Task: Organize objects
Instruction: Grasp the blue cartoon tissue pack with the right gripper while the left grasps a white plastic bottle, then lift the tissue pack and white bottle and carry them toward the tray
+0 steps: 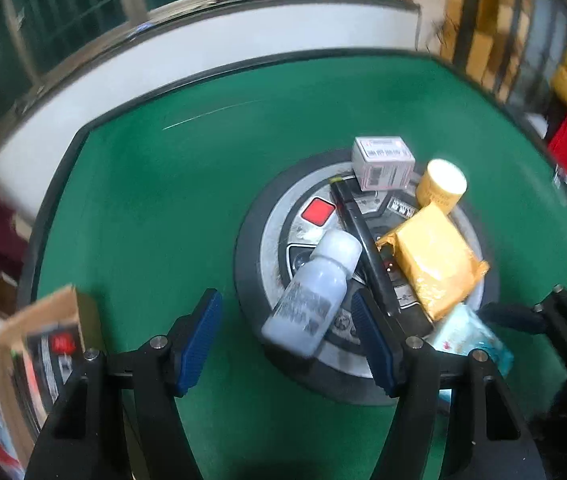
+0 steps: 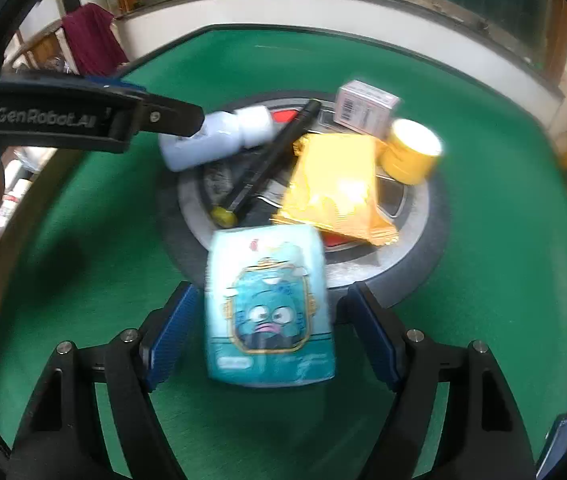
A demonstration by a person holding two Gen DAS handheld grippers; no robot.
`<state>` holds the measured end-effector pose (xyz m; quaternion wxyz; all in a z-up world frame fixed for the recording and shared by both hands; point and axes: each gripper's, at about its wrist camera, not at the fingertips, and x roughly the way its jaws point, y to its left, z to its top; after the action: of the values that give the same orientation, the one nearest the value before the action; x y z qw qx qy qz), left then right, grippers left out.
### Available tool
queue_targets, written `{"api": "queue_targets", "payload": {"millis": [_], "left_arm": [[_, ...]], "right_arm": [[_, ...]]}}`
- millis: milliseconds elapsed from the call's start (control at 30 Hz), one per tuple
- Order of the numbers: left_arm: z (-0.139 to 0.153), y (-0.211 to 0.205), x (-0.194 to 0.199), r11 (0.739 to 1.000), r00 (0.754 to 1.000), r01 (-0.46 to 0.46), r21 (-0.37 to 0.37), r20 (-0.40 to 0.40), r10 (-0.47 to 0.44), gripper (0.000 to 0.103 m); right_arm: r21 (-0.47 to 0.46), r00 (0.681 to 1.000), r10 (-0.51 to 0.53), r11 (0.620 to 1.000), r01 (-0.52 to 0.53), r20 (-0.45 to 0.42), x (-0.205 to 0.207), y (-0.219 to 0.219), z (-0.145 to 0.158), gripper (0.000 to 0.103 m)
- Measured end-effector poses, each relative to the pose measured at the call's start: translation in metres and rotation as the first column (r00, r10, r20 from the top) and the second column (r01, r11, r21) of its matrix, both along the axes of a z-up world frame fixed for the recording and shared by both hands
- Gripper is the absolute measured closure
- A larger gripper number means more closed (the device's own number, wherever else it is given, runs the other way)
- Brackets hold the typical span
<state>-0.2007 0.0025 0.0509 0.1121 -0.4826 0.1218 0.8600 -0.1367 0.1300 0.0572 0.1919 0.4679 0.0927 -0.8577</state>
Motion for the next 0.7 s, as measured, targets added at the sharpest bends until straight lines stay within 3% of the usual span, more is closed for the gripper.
{"api": "queue_targets", "payload": {"millis": [33,133,200,267,300,533,700], "left_arm": [[-0.003,0.003,-0.002,1.000,1.000,0.008,-0.009,0.010,-0.008,0.042],[-0.016,0.012,-0.006,0.997,0.998,0.049,-0.055,0.046,-0.046,0.042],[-0.025,0.013,-0.005,0.996,0.999,0.022,-0.091,0.051,-0.018,0.046],[-0.026,0.006,-0.003,0.999,0.998,-0.023,-0.024,0.059,0.025,0.069],[-0.026,0.003,-0.001,0.999,0.997,-0.040,-0.009,0.060,0.041,0.074],[-0.025,-0.018,0.041,0.982,0.984,-0.173,0.075,0.054,0.169,0.074],[-0.023,-0.032,0.093,0.953,0.970,-0.242,0.182,0.037,0.239,0.074]], "right_arm": [[-0.018,1.000,0.001,1.000,-0.002,-0.017,0.001,0.002,0.000,0.027],[-0.042,1.000,-0.016,0.999,0.015,-0.016,0.001,0.009,0.003,0.055],[-0.073,1.000,-0.029,0.997,0.029,0.002,0.000,0.014,0.004,0.055],[-0.101,0.999,-0.048,0.994,0.050,0.021,-0.003,0.021,0.004,0.055],[-0.113,0.998,-0.056,0.992,0.059,0.024,-0.004,0.023,0.004,0.055],[-0.165,0.996,-0.079,0.983,0.086,0.046,-0.004,0.033,0.004,0.055],[-0.193,0.995,-0.099,0.976,0.102,0.024,0.005,0.036,0.016,0.055]]}}
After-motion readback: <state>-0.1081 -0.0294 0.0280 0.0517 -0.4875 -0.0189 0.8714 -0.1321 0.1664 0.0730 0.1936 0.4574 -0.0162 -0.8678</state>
